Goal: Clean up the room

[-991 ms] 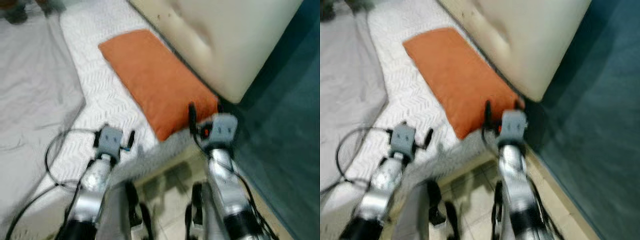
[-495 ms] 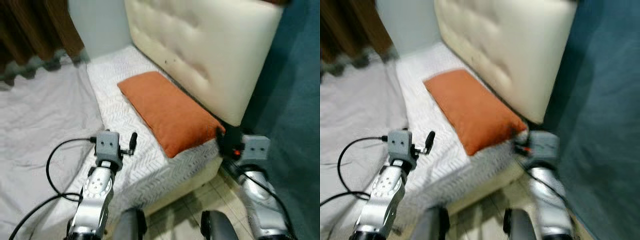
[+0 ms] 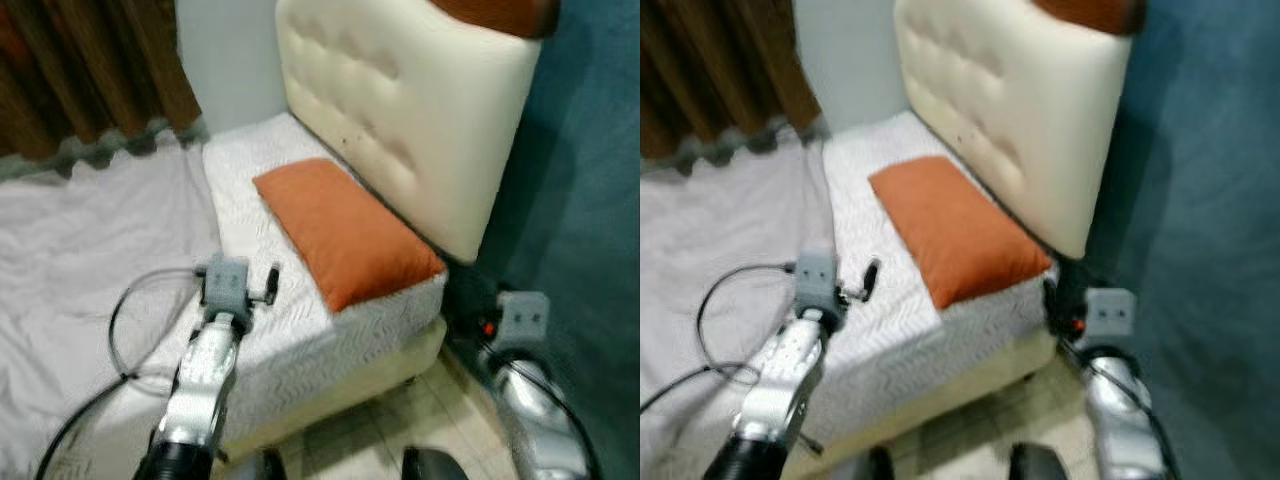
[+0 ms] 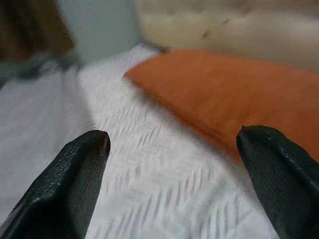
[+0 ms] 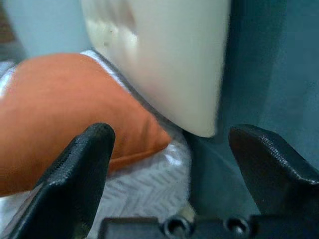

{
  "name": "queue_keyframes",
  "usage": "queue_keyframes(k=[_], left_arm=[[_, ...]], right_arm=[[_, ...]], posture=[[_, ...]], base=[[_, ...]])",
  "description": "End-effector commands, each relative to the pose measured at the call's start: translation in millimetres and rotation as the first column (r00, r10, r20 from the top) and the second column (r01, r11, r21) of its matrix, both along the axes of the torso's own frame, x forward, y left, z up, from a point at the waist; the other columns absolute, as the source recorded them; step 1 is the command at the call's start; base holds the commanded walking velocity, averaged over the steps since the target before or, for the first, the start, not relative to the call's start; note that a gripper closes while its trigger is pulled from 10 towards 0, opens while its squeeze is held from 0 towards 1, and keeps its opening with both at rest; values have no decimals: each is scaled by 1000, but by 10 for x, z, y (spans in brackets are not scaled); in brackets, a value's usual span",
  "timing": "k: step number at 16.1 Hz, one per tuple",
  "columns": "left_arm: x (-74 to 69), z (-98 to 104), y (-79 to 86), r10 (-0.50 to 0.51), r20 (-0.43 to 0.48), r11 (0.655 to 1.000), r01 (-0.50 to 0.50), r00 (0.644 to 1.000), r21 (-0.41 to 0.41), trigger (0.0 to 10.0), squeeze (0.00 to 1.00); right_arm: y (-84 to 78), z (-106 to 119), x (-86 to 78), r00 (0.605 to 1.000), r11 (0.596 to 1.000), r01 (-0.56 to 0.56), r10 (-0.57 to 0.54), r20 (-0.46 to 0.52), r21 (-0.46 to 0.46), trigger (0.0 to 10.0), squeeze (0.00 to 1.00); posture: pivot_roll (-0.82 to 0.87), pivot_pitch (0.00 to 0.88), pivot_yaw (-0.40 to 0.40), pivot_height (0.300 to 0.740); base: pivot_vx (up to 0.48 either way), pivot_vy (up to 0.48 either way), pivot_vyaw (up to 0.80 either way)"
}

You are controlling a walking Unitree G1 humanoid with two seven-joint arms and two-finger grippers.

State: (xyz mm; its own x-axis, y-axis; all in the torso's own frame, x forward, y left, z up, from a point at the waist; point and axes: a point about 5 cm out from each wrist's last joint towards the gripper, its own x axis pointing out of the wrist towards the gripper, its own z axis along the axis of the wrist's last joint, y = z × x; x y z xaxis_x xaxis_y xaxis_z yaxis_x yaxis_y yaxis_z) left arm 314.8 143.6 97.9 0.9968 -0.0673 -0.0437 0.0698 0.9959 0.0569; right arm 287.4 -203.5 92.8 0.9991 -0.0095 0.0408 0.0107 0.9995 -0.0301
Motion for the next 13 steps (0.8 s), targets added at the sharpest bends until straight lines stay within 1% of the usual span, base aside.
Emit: queue_keyframes(k=[1, 2, 3, 4, 5, 6, 7, 9, 10, 11, 13], left_arm=[[-51, -58, 21, 41, -15, 998, -41, 999, -36, 10000, 0], [-62, -64, 22, 46, -13, 998, -46, 999, -40, 10000, 0], [-109, -71, 33, 54, -13, 997, -54, 998, -48, 10000, 0], [-200, -91, 48, 55, 0, 998, -55, 998, -24, 10000, 0], [-227, -102, 56, 59, 4, 998, -59, 998, -13, 10000, 0], [-228, -86, 51, 65, 10, 998, -65, 998, -26, 10000, 0], [-219, -71, 48, 64, 17, 998, -63, 998, -25, 10000, 0], [-183, -61, 130, 95, 17, 995, -94, 995, -31, 10000, 0], [-163, -28, 218, 115, 19, 993, -114, 993, -16, 10000, 0], [-154, 15, 229, 107, 38, 994, -107, 994, 18, 10000, 0], [-112, 68, 267, 104, 62, 993, -108, 993, 56, 10000, 0]], right_arm=[[92, 35, 3, 998, 998, -57, 57, 12, 3, 10000, 0], [100, 35, 1, 998, 998, -65, 65, 13, 5, 10000, 0], [138, 43, -11, 996, 996, -91, 91, 15, 0, 10000, 0], [252, 10, -22, 987, 987, -158, 158, -5, -10, 10000, 0], [288, -11, -26, 984, 984, -179, 179, -15, -14, 10000, 0], [344, -8, -15, 974, 974, -226, 226, -22, -23, 10000, 0], [364, 5, -11, 969, 968, -247, 246, -22, -34, 10000, 0], [424, -17, 16, 959, 959, -281, 280, -37, -37, 10000, 0], [502, -29, 53, 956, 956, -292, 291, -40, -14, 10000, 0], [531, -28, 70, 952, 953, -303, 302, -38, -13, 10000, 0], [573, -40, 101, 949, 949, -314, 313, -42, -13, 10000, 0]], posture=[[-135, 40, 112, 615], [-135, 40, 112, 615], [-121, 54, 96, 619], [-95, 61, 65, 627], [-95, 61, 65, 631], [-81, 61, 49, 640], [-79, 62, 47, 644], [-53, 72, 34, 660], [-22, 71, 31, 668], [-16, 69, 34, 668], [-8, 56, 39, 668]], base=[[0, -480, 494], [0, -480, 494], [0, -480, 469], [0, -480, 456], [0, -480, 456], [0, -480, 463], [0, -480, 463], [0, 0, 456], [0, 0, 0], [0, 0, 0], [0, 0, 0]])
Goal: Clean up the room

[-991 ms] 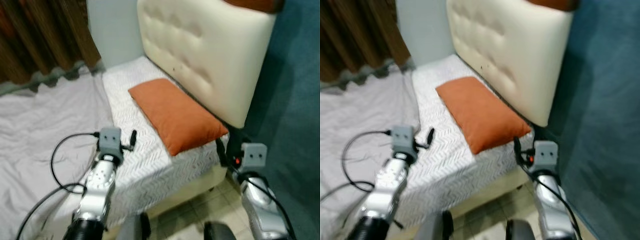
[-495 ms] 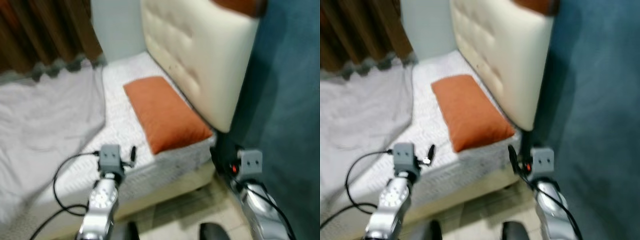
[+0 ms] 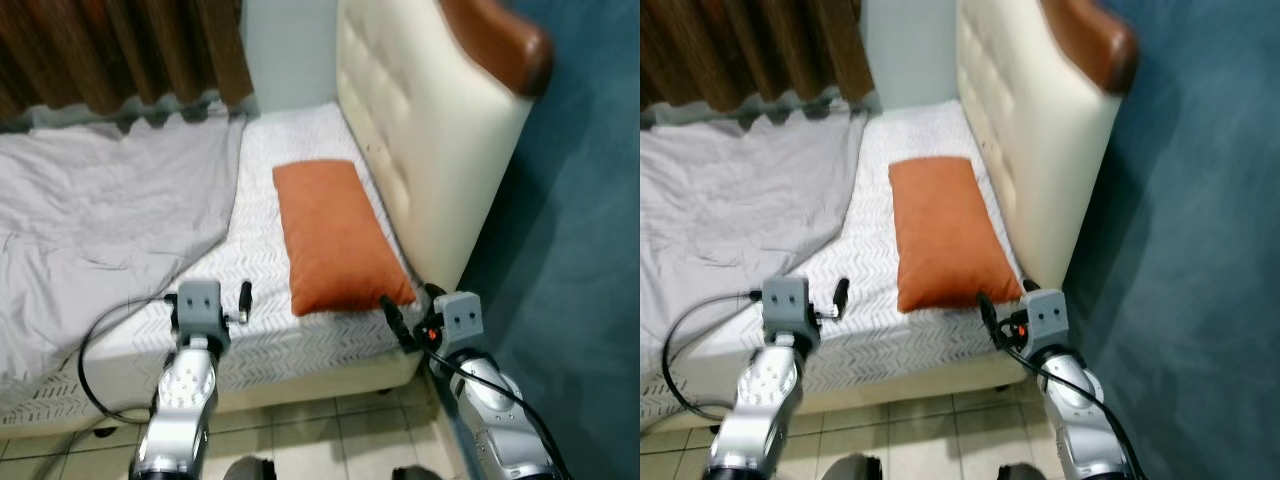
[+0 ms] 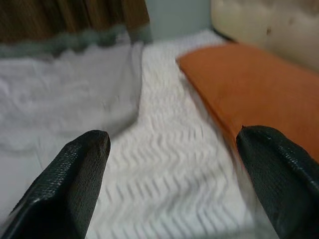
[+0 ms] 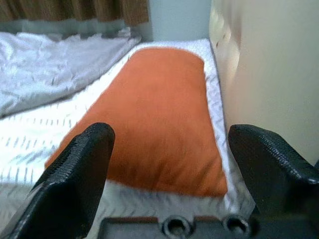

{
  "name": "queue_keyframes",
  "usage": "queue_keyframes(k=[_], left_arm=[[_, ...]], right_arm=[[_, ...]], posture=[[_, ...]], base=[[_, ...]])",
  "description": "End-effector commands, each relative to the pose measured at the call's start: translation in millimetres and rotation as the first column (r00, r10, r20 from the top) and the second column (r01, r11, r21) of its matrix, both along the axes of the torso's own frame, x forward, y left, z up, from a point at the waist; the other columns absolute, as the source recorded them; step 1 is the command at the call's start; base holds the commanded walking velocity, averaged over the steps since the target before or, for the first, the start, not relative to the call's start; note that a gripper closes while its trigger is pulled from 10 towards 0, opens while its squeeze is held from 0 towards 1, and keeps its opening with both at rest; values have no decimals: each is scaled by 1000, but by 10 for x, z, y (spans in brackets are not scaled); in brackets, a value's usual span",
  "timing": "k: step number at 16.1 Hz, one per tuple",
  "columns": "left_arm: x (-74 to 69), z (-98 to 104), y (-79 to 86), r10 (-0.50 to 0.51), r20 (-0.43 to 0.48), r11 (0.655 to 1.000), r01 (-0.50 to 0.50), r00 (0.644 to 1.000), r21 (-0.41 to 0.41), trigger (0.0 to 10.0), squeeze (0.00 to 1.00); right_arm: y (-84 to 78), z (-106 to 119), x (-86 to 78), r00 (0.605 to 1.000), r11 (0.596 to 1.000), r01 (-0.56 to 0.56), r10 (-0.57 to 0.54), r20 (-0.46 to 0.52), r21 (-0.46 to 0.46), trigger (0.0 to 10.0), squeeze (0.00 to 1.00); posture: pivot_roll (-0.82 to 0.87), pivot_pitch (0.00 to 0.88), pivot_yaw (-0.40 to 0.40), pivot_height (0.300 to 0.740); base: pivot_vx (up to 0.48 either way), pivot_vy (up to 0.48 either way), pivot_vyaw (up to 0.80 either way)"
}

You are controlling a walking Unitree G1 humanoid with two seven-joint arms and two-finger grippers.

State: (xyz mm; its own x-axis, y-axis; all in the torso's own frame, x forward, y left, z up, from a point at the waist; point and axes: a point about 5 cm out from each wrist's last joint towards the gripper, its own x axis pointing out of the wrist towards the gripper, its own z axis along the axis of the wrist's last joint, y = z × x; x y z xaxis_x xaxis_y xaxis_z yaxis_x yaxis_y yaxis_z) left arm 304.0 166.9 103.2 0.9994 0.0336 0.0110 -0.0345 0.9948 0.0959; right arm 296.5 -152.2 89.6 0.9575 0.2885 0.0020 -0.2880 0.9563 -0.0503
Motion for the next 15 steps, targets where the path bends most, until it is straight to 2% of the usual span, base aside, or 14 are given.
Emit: queue_keyframes(k=[1, 6, 8, 10, 13, 14, 15], left_arm=[[30, 46, 43, 2, 17, 1000, -3, 1000, 17, 10000, 0], [23, 36, -12, -15, 20, 1000, 15, 1000, 4, 10000, 0], [27, 58, -47, -24, 32, 999, 24, 999, 28, 10000, 0], [41, 78, -10, -21, 35, 999, 21, 999, 25, 10000, 0], [77, 102, -26, -39, 41, 998, 38, 998, 43, 10000, 0], [85, 120, -48, -48, 51, 997, 45, 998, 66, 10000, 0], [87, 135, -53, -51, 56, 996, 46, 997, 73, 10000, 0]], right_arm=[[76, -12, 30, 1000, 1000, -12, 12, -8, 22, 10000, 0], [178, -46, 9, 998, 997, -58, 59, -11, 45, 10000, 0], [205, -94, -17, 997, 996, -72, 73, -17, 56, 10000, 0], [235, -89, -28, 996, 994, -85, 86, -9, 72, 10000, 0], [183, -82, 14, 1000, 999, -28, 28, -1, 40, 10000, 0], [154, -55, 18, 1000, 994, -24, 24, 3, 110, 10000, 0], [143, -50, 27, 1000, 992, -14, 14, 0, 123, 10000, 0]], posture=[[-8, 48, 42, 668], [-10, 30, 43, 668], [0, 23, 45, 668], [3, 13, 47, 668], [1, 14, 49, 668], [5, 10, 47, 673], [8, 10, 48, 678]], base=[[0, 0, 0], [0, 0, 0], [0, 0, 647], [0, 0, 556], [0, 0, 171], [0, 0, 0], [0, 0, 0]])
